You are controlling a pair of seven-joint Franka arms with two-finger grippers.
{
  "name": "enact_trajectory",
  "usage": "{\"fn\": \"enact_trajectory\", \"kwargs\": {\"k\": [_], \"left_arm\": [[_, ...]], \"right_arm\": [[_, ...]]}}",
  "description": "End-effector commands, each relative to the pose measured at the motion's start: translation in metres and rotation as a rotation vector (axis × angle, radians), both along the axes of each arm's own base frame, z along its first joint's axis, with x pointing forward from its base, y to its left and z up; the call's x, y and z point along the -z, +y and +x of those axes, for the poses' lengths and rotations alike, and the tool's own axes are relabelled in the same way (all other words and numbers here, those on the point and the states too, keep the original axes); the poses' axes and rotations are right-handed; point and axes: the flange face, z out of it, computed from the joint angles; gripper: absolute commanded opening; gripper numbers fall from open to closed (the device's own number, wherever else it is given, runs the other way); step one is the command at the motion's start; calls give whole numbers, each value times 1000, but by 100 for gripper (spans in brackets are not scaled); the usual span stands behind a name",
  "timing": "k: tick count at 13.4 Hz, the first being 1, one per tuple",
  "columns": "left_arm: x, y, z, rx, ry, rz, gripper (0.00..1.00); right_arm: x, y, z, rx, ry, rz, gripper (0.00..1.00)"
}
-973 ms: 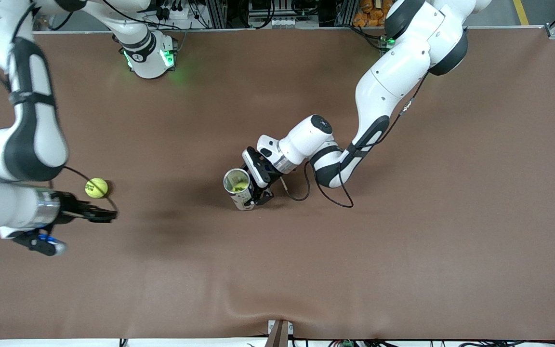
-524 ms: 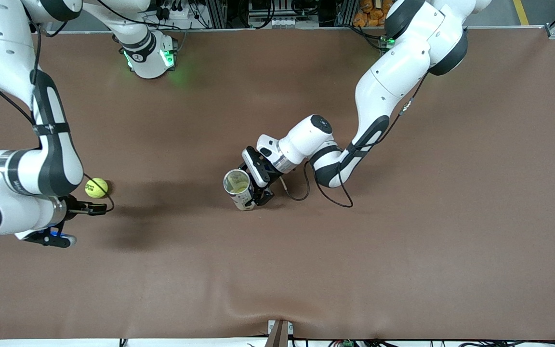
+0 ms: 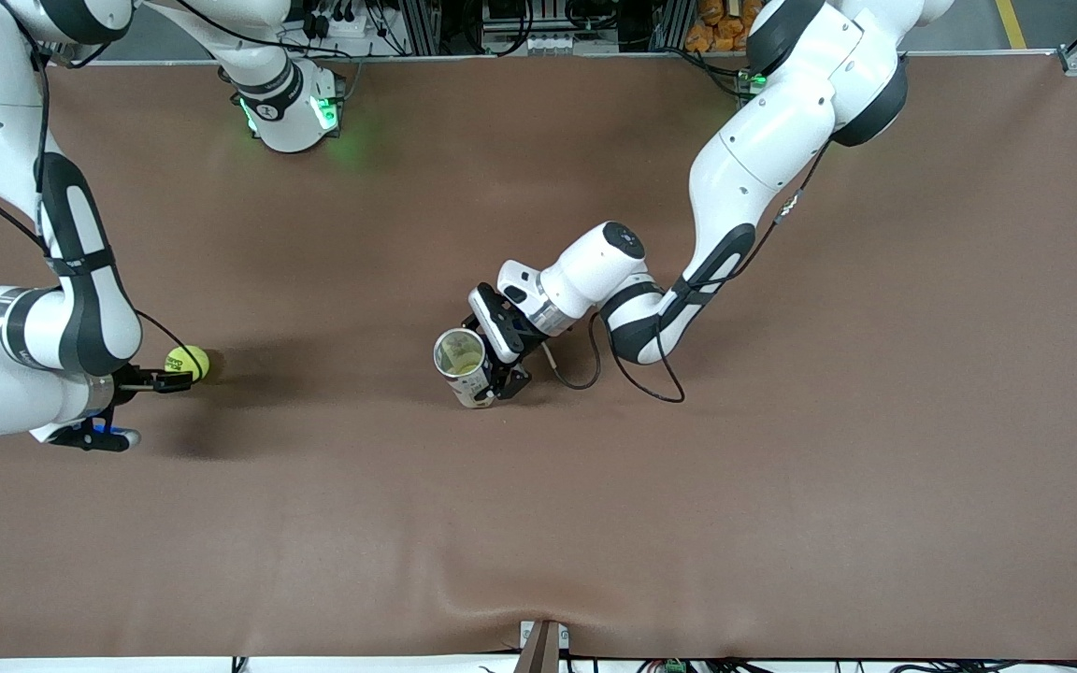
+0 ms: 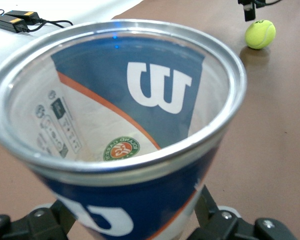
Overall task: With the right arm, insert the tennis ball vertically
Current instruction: 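Grasp the second tennis ball with the right gripper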
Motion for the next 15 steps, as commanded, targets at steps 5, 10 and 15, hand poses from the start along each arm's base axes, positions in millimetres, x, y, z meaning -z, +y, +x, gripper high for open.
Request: {"fn": "enact_trajectory", "kwargs": {"k": [5, 10, 15], "left_arm": [[-7, 1, 4, -12, 0, -23, 100], [-8, 1, 4, -6, -9, -19, 91], [-11, 11, 15, -19, -24, -25, 91]], "right_arm": [[26, 6, -29, 6, -26, 31, 100], [-8, 1, -7, 22, -36, 33, 4], [-108, 54, 35, 90, -29, 195, 4]]}}
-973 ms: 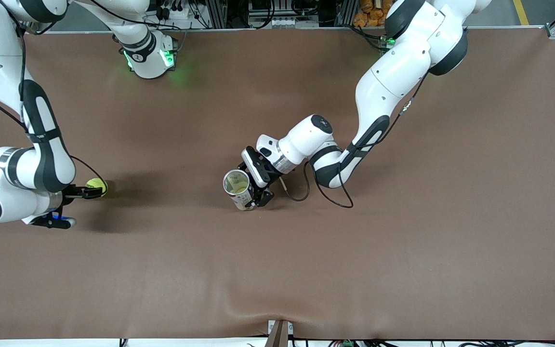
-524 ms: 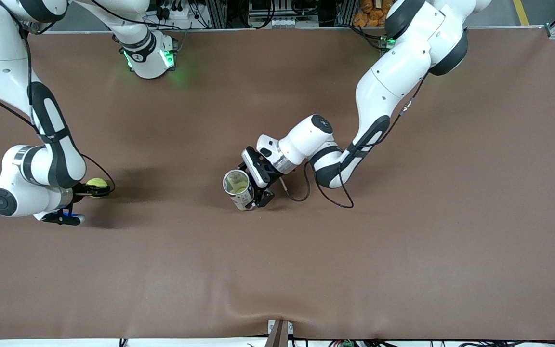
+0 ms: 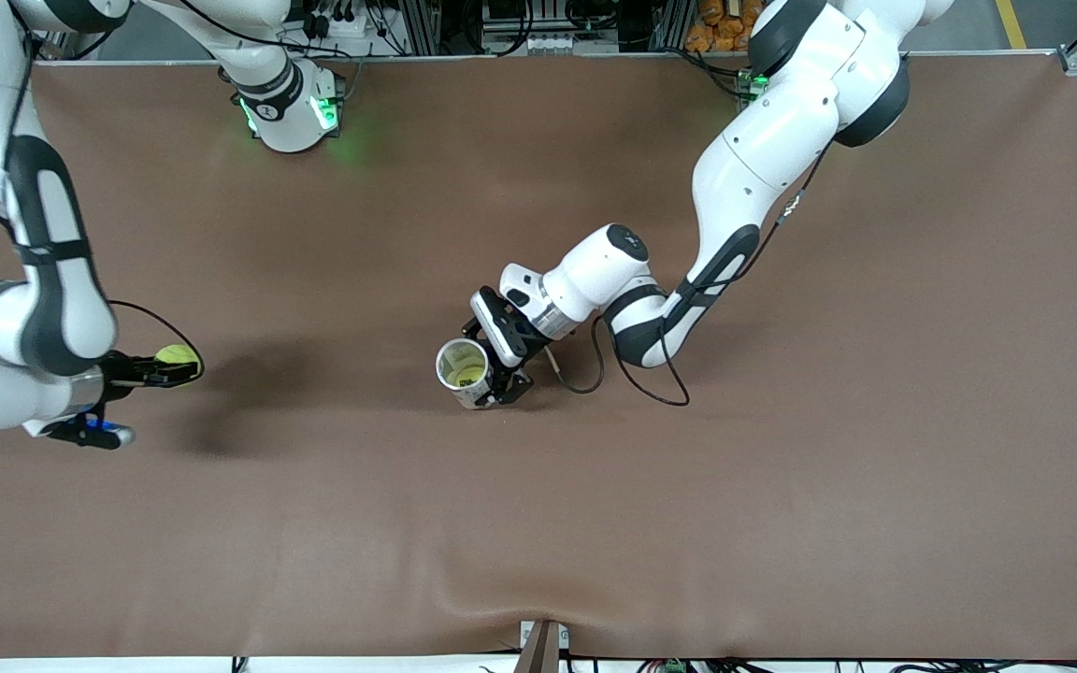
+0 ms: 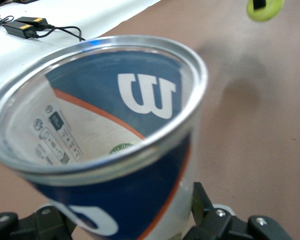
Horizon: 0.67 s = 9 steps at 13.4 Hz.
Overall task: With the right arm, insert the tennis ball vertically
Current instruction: 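Carry the second ball over the can and drop it inside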
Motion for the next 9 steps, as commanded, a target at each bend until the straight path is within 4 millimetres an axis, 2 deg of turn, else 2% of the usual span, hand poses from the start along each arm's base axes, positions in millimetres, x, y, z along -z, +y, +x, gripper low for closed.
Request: {"fn": "enact_trajectory", "kwargs": {"k": [1, 3, 6, 7, 9], "left_arm": [[-6, 4, 5, -2, -13, -12, 91], [-6, 7, 8, -5, -16, -11, 91], [-4, 7, 6, -2, -16, -8, 86], [-4, 7, 6, 1, -16, -6, 84], [-3, 6, 4, 3, -15, -5, 83]], "right_arm": [[-50, 44, 19, 57, -20, 40, 4], [-71, 91, 28, 158, -10, 1, 4], [-102, 161, 25, 311, 14, 17, 3], [-108, 196, 22, 355, 33, 22, 3], [-139, 256, 22, 428, 17, -4, 3]]}}
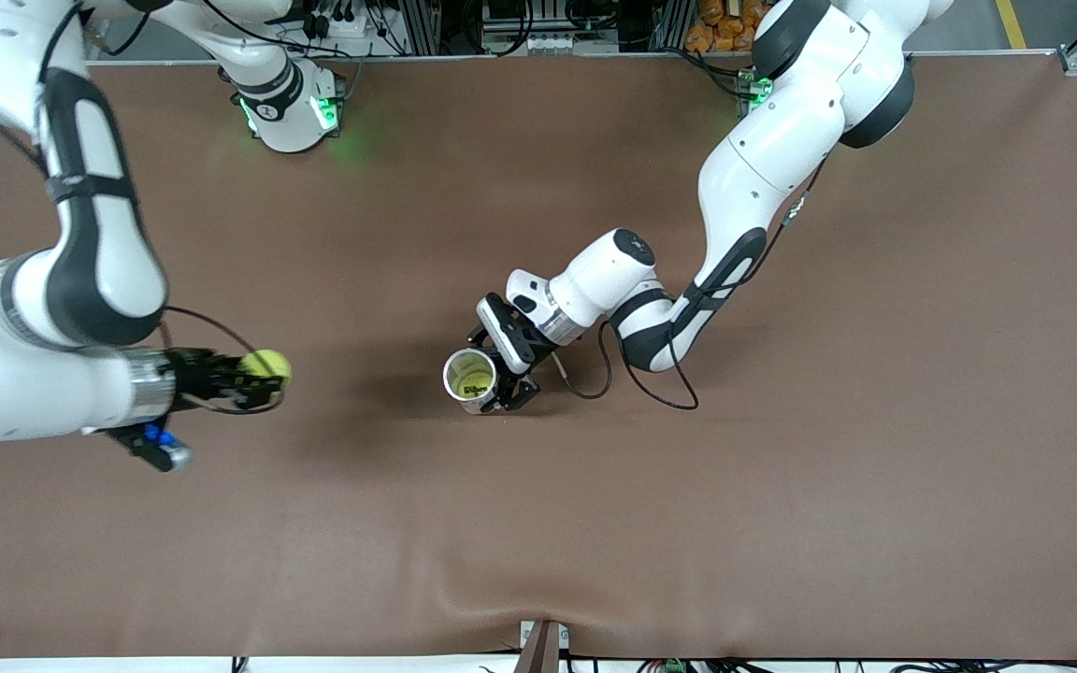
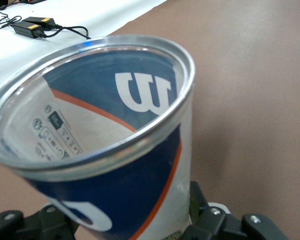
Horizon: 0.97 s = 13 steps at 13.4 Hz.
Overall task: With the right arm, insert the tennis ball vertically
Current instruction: 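Carry the second ball over the can and drop it inside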
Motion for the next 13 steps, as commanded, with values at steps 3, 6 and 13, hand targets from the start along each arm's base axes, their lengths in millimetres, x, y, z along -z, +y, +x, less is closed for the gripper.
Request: {"fn": "enact_trajectory", "kwargs": {"k": [3, 6, 13], "left_arm": [[-6, -2, -4, 15, -15, -20, 83], [-5, -4, -6, 19, -14, -19, 83], [-7, -5, -6, 21, -17, -26, 83]], "right_arm": [[-43, 108, -18, 137, 36, -9, 3], [-51, 158, -29, 205, 37, 11, 3], [-28, 220, -31, 317, -29, 20, 4]]}}
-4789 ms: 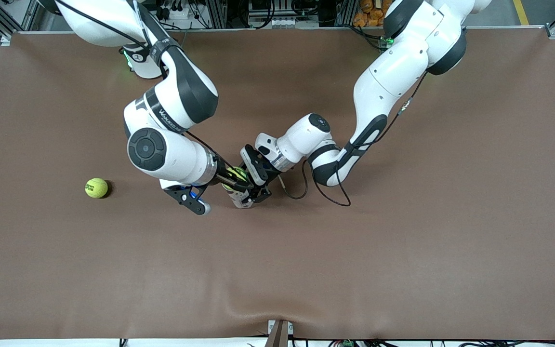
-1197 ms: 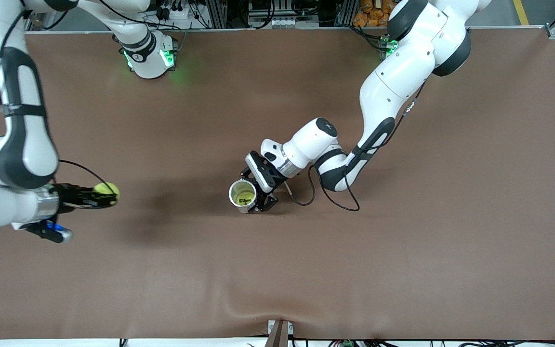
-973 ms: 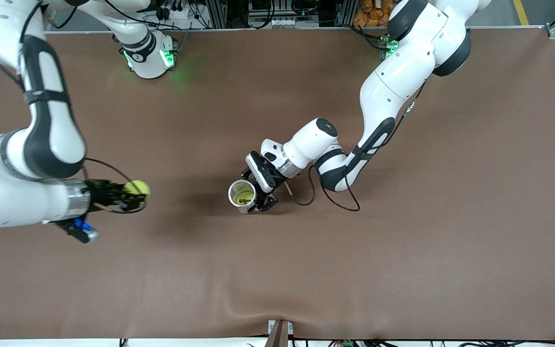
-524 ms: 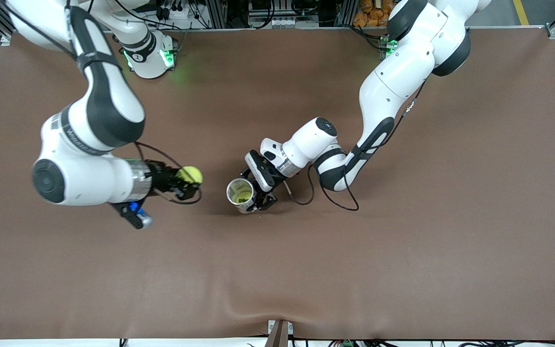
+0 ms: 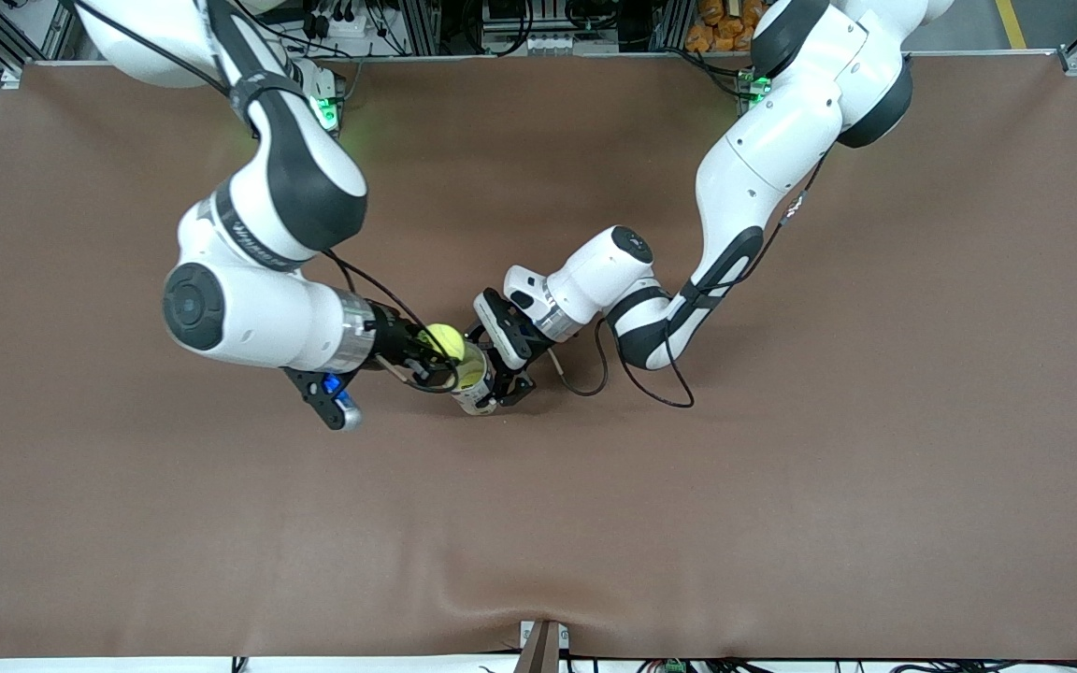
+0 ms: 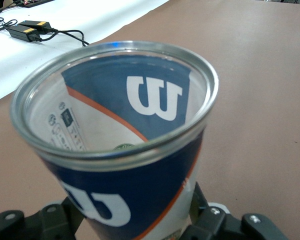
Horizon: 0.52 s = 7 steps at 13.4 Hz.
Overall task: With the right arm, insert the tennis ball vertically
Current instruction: 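Carry the second ball over the can and drop it inside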
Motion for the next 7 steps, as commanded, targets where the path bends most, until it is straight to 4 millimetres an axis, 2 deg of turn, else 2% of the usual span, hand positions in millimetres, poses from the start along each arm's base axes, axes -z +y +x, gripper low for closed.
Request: {"fn": "enact_trajectory", "kwargs": {"k": [1, 3, 4, 5, 6, 7], "left_arm": [[-5, -1, -2, 11, -15, -14, 83], [-5, -1, -2, 11, -15, -14, 83], [-5, -1, -2, 11, -15, -14, 83], [-5, -1, -2, 13, -15, -14, 83], [-5, -1, -2, 13, -15, -14, 83], [-6, -2, -2, 13, -16, -14, 83]], "right_arm": [[12, 8, 3, 28, 1, 5, 4], [15, 7, 3, 32, 6, 2, 6], [18, 7, 4, 35, 12, 1, 12], [25, 9, 4, 42, 26, 3, 43], [33, 11, 4, 42, 34, -1, 93], [38, 22, -1, 26, 34, -6, 100]]}}
